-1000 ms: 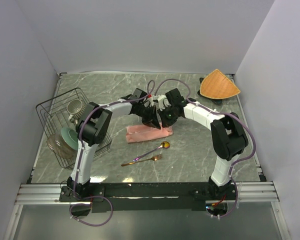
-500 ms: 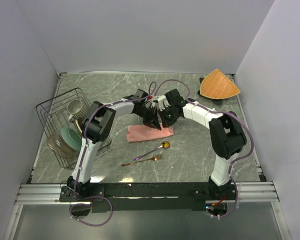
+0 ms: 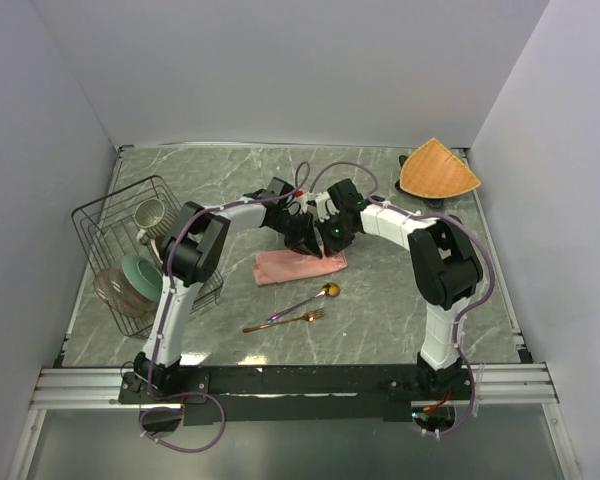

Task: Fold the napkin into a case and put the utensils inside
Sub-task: Grasp the top corner of the smaller rectangle folded napkin from the folded napkin.

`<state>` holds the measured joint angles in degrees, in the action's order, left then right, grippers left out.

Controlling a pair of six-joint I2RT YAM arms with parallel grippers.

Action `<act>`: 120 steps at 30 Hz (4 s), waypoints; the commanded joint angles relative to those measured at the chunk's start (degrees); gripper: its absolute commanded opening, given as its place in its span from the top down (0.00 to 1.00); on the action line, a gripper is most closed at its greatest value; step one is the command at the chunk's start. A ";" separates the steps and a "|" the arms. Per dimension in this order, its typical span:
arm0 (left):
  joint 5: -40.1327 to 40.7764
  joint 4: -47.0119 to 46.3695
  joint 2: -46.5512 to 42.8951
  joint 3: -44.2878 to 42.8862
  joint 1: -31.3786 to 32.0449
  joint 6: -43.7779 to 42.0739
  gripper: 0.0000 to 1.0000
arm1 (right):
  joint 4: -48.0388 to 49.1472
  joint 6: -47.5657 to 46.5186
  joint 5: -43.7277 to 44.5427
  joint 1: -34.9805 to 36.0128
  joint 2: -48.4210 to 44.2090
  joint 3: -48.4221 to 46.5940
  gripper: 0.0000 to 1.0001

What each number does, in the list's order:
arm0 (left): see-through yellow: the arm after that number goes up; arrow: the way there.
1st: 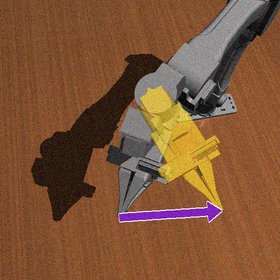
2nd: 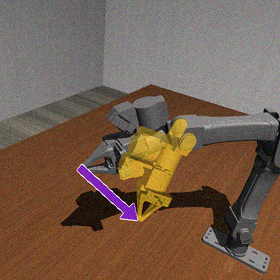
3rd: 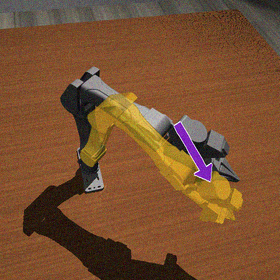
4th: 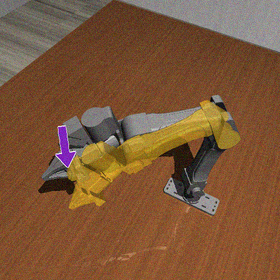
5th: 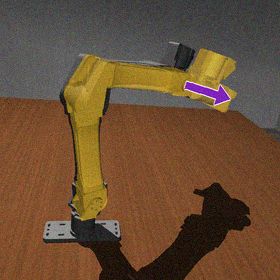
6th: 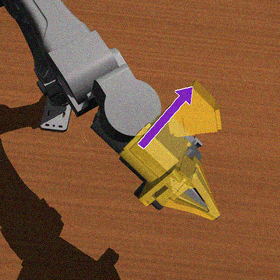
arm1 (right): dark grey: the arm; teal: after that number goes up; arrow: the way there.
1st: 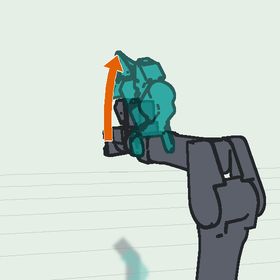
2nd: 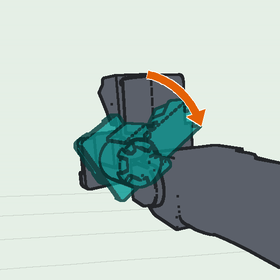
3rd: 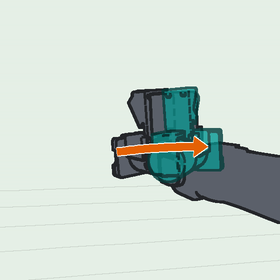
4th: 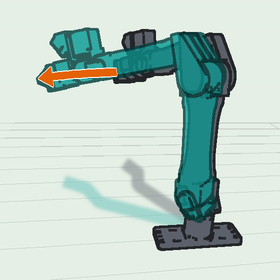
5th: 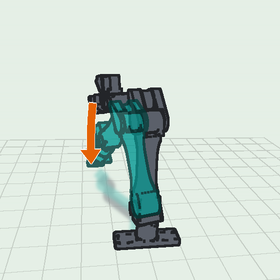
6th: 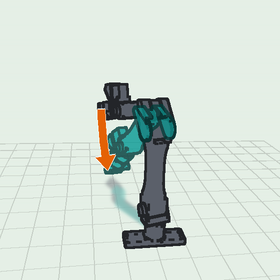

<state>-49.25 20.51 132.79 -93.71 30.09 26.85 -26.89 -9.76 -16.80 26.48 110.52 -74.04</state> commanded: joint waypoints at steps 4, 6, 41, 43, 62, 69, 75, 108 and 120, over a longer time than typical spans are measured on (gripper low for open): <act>-0.93 1.89 -6.14 1.69 -2.66 -1.97 0.72 | -1.84 0.62 2.38 -1.43 2.68 -2.42 1.00; -0.67 3.04 -6.67 2.57 -2.67 -2.94 0.69 | -1.93 0.71 2.21 -1.61 2.68 -2.69 1.00; 2.58 8.22 -0.25 -3.32 -2.05 -8.48 0.99 | -4.22 2.29 -1.66 -2.13 -1.71 -7.17 1.00; 3.28 8.66 0.19 -2.97 -2.22 -9.18 0.99 | -4.22 2.20 -1.66 -2.48 -1.62 -7.43 1.00; -2.95 4.97 -1.49 -5.34 -2.40 -10.41 0.99 | -4.31 0.44 -1.66 -2.57 -1.45 -7.96 1.00; -0.93 7.08 1.24 -7.62 -2.58 -11.64 0.99 | -4.31 0.09 -0.96 -2.57 -1.36 -8.05 1.00; 1.00 9.02 1.33 -7.54 -2.67 -13.14 0.99 | -4.57 0.27 -0.78 -2.66 -0.65 -8.93 1.00; 2.58 9.99 4.67 -5.96 -2.93 -12.53 0.99 | 5.86 -6.41 7.90 0.94 -15.58 3.35 0.05; 3.29 9.20 4.58 -4.46 -3.10 -12.88 0.99 | 16.51 -11.41 22.76 5.33 -18.32 9.86 0.75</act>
<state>-51.13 29.32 136.07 -100.42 26.81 15.79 -16.88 -19.38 0.25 30.17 94.96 -66.94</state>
